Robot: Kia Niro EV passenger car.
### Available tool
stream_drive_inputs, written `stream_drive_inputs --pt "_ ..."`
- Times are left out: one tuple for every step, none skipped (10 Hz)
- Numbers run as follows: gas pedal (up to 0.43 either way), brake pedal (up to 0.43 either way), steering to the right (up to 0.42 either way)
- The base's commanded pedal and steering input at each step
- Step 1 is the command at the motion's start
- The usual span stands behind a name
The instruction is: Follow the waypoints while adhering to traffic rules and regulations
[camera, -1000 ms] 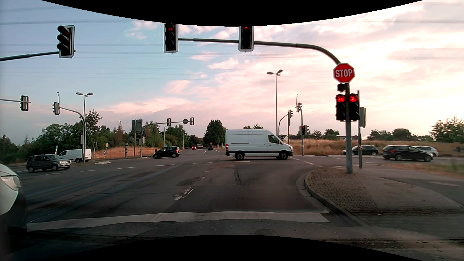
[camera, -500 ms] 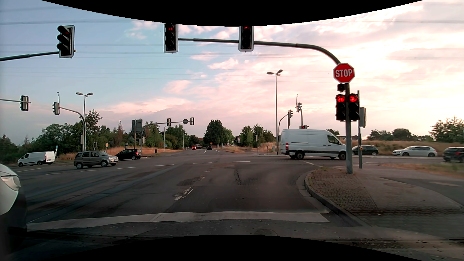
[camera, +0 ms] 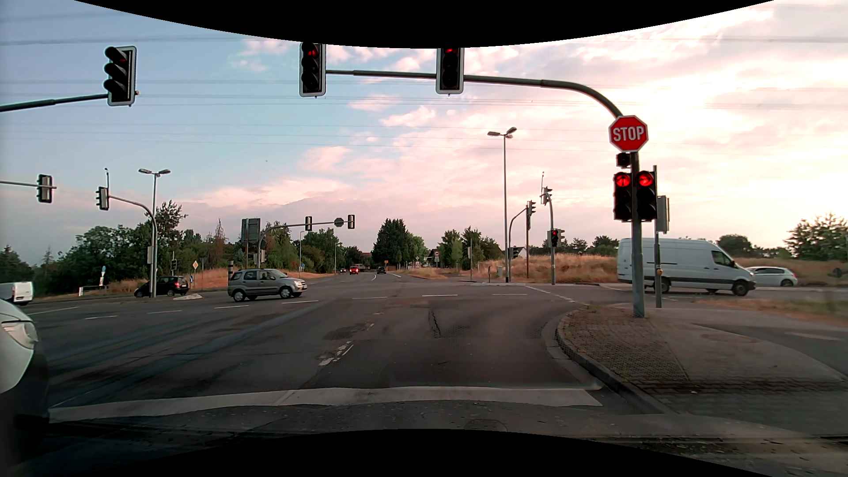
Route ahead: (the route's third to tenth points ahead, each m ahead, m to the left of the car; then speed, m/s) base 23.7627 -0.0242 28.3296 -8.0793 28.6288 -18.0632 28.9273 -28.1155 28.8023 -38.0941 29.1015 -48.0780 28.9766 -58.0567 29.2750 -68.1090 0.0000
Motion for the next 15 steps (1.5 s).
stream_drive_inputs --pt "0.0 0.287 0.001" --pt "0.0 0.287 0.001" --pt "0.0 0.28 0.001" --pt "0.0 0.28 0.001" --pt "0.0 0.287 0.001" --pt "0.0 0.287 0.001" --pt "0.0 0.287 0.001" --pt "0.0 0.287 0.001" --pt "0.0 0.287 0.001" --pt "0.0 0.287 0.001" --pt "0.0 0.287 0.001" --pt "0.0 0.287 0.001" --pt "0.0 0.28 0.001" --pt "0.0 0.28 0.001" --pt "0.0 0.287 0.001"
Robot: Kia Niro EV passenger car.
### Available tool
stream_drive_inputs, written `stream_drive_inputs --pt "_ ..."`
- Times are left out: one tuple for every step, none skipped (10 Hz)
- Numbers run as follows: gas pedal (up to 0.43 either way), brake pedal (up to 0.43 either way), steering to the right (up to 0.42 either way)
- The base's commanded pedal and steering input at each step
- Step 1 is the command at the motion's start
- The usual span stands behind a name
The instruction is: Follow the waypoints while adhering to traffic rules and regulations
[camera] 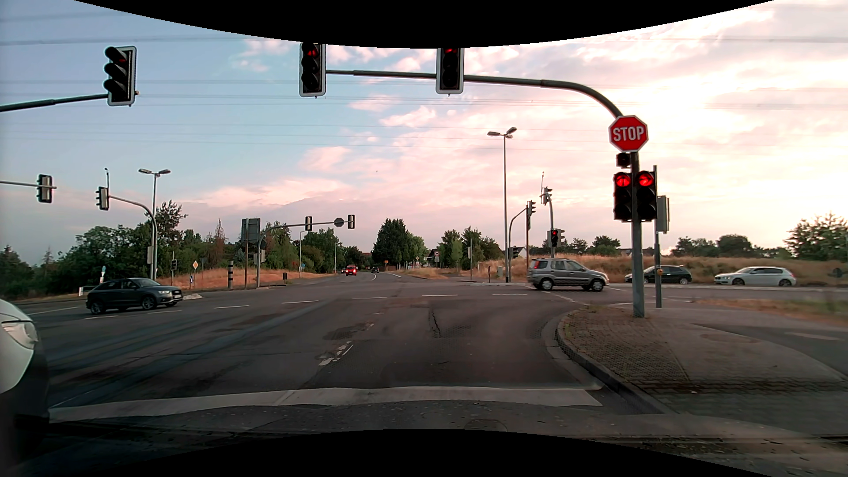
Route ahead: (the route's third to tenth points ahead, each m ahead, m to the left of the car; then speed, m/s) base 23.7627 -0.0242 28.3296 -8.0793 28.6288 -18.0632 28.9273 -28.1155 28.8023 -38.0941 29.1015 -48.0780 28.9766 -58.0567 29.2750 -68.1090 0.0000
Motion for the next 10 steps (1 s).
stream_drive_inputs --pt "0.0 0.287 0.001" --pt "0.0 0.287 0.001" --pt "0.0 0.287 0.001" --pt "0.0 0.287 0.001" --pt "0.0 0.287 0.001" --pt "0.0 0.287 0.001" --pt "0.0 0.287 0.001" --pt "0.0 0.287 0.001" --pt "0.0 0.287 0.001" --pt "0.0 0.287 0.001"
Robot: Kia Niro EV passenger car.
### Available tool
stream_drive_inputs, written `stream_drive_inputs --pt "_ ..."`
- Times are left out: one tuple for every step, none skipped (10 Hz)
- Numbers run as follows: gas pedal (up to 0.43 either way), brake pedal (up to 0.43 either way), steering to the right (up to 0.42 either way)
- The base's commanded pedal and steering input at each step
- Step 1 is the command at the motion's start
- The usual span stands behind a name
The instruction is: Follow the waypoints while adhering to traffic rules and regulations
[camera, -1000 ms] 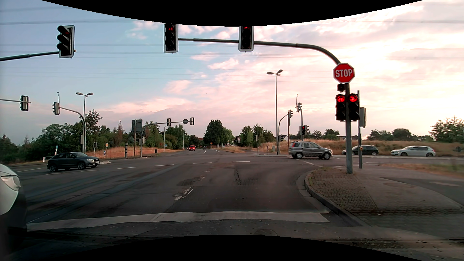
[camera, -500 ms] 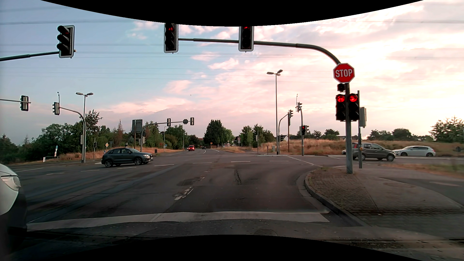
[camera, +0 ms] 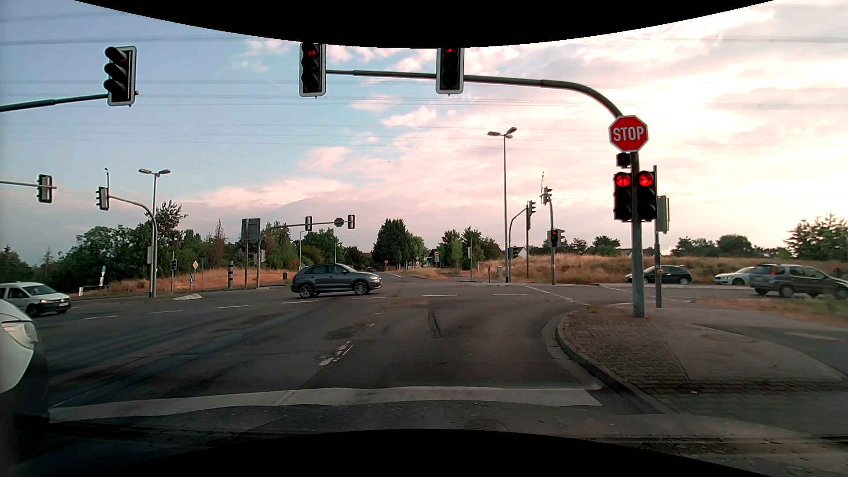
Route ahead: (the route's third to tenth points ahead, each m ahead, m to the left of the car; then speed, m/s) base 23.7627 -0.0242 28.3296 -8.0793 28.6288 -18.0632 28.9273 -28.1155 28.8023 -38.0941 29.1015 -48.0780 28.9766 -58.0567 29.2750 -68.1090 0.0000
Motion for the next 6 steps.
stream_drive_inputs --pt "0.0 0.287 0.001" --pt "0.0 0.287 0.001" --pt "0.0 0.287 0.001" --pt "0.0 0.28 0.001" --pt "0.0 0.287 0.001" --pt "0.0 0.287 0.001"
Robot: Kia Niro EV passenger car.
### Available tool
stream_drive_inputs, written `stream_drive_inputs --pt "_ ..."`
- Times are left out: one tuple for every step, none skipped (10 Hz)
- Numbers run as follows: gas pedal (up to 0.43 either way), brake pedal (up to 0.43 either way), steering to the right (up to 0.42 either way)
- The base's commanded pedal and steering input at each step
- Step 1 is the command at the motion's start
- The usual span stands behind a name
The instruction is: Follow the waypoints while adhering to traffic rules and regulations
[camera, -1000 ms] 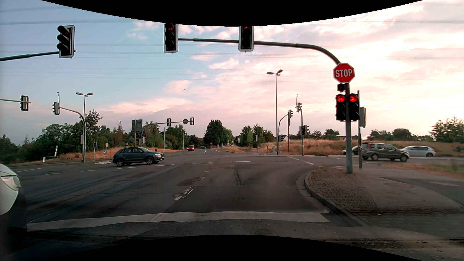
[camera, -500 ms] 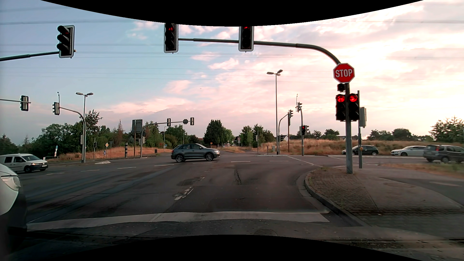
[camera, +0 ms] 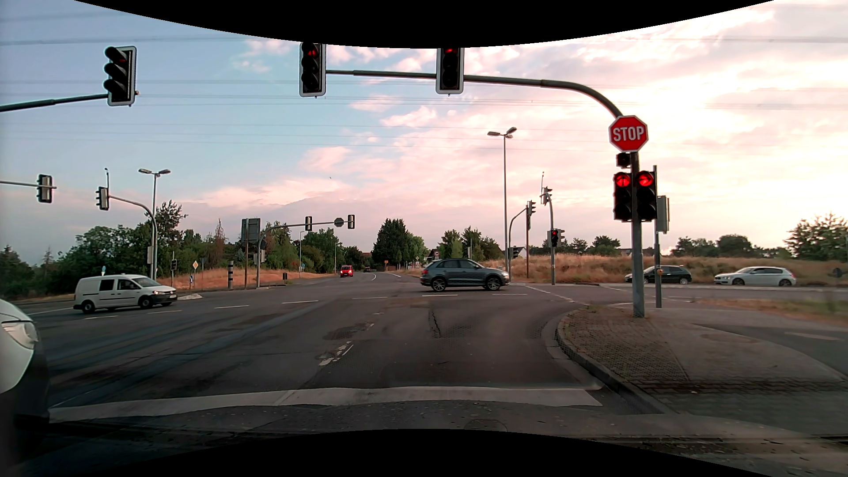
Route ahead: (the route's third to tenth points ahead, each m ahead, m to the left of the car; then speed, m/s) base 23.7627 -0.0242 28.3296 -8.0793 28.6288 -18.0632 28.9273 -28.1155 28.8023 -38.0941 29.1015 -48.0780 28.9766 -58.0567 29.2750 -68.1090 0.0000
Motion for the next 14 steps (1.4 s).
stream_drive_inputs --pt "0.0 0.28 0.001" --pt "0.0 0.28 0.001" --pt "0.0 0.287 0.001" --pt "0.0 0.287 0.001" --pt "0.0 0.28 0.001" --pt "0.0 0.287 0.001" --pt "0.0 0.28 0.001" --pt "0.0 0.28 0.001" --pt "0.0 0.287 0.001" --pt "0.0 0.28 0.001" --pt "0.0 0.28 0.001" --pt "0.0 0.28 0.001" --pt "0.0 0.287 0.001" --pt "0.0 0.28 0.001"
